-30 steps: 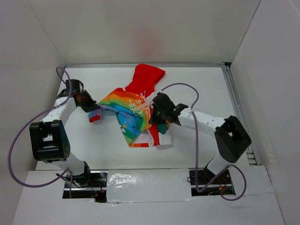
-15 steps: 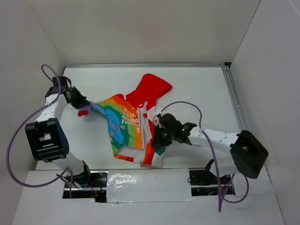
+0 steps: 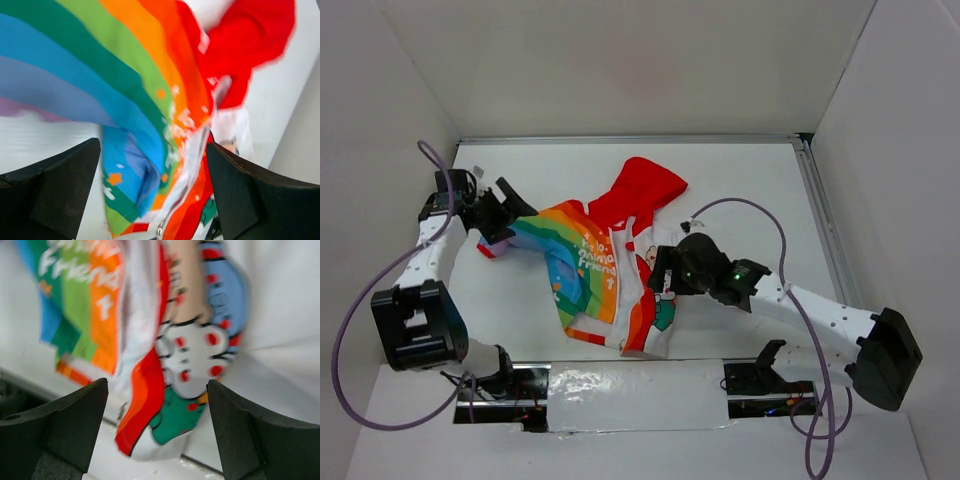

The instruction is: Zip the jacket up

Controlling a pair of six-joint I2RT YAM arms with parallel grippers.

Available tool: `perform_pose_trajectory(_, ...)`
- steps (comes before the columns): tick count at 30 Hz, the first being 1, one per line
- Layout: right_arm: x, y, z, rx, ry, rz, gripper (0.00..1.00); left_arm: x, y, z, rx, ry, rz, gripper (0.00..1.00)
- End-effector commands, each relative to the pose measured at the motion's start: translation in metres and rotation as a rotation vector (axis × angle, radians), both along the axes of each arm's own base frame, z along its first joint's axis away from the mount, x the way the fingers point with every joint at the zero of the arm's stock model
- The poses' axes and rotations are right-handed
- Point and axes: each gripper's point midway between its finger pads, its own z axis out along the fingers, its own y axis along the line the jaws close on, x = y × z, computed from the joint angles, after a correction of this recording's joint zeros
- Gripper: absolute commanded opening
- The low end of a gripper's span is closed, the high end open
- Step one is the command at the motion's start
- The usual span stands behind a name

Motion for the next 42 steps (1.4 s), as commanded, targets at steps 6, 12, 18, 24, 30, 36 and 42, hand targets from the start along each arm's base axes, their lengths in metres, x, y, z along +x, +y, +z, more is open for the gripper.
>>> perform_pose_trajectory(6,0.056,-0.068,-0.051,-0.211,0.128,-0.392,0.85,-0.072,-0.141,-0.007,-0.112,-0.102,-0.490,0.99)
perform_pose_trajectory(12,0.076,-0.093,-0.095,-0.264,0.246,-0.526,0.79,-0.098,-0.185,-0.045,-0.133,0.002,-0.615,0.99)
perform_pose_trajectory(18,0.098,-0.110,-0.117,-0.337,0.315,-0.537,0.14,-0.086,-0.195,-0.069,-0.091,0.088,-0.620,0.99)
perform_pose_trajectory(24,0.162,-0.130,-0.116,-0.305,0.327,-0.600,0.00,-0.074,-0.203,-0.078,-0.074,0.108,-0.639,0.99)
perform_pose_trajectory(30,0.217,-0.139,-0.055,-0.285,0.155,-0.637,0.11,-0.076,-0.211,-0.092,-0.049,0.162,-0.658,0.99)
perform_pose_trajectory(36,0.193,-0.106,0.013,-0.172,-0.054,-0.473,0.61,-0.088,-0.215,-0.091,-0.006,0.198,-0.636,0.99)
perform_pose_trajectory(42,0.142,-0.071,0.029,-0.117,-0.111,-0.335,0.68,-0.102,-0.214,-0.075,0.114,0.235,-0.575,0.99)
